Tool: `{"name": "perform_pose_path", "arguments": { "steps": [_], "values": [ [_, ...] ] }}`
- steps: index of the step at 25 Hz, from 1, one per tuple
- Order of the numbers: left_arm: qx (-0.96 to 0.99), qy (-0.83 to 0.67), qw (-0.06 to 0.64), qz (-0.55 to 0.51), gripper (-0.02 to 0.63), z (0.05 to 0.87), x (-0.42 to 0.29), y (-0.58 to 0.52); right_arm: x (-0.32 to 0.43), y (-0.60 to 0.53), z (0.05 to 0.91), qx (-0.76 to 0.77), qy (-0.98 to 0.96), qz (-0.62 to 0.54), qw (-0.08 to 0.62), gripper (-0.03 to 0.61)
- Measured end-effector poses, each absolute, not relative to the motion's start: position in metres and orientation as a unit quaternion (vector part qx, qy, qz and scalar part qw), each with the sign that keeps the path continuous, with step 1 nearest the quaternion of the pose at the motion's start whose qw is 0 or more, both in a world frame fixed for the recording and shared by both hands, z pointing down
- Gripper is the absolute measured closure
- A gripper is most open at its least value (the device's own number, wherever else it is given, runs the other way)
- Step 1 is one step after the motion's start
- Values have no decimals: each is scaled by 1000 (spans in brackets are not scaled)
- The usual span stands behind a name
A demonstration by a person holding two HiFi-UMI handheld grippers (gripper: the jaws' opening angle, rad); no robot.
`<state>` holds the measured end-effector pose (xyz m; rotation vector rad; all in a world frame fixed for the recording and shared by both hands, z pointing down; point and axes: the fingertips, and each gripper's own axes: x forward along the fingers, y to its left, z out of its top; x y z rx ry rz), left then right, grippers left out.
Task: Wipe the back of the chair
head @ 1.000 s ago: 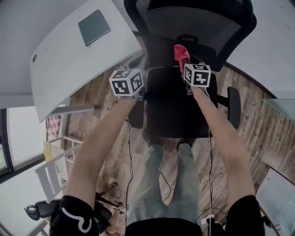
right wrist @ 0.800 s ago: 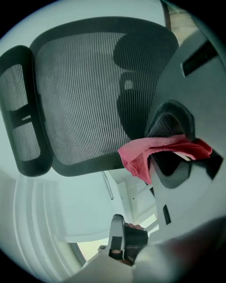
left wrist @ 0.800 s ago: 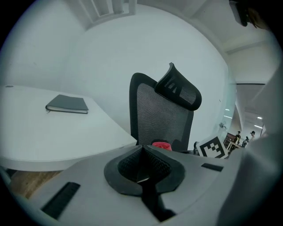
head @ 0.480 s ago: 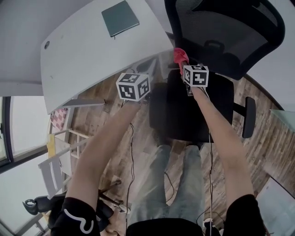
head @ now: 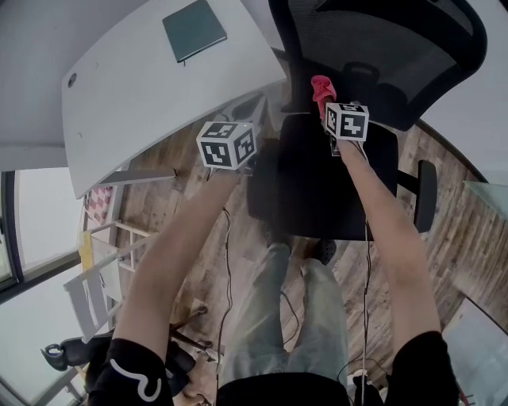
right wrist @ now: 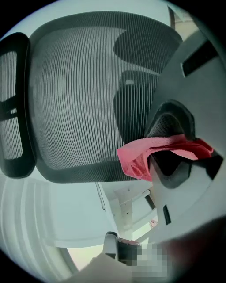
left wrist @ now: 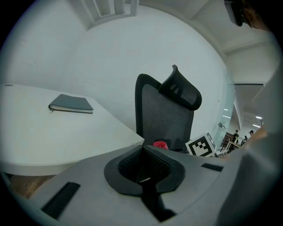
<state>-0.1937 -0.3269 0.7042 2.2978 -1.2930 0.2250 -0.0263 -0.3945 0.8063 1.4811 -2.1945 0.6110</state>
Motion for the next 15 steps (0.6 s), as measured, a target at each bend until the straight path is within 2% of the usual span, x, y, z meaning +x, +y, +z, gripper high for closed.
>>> {"name": "perform_pose_path", "arguments": {
  "steps": [15],
  "values": [
    [842,-486,214,96,588,682,-83,-305,192,-384,805,599,-736,235,212,508]
  ]
}}
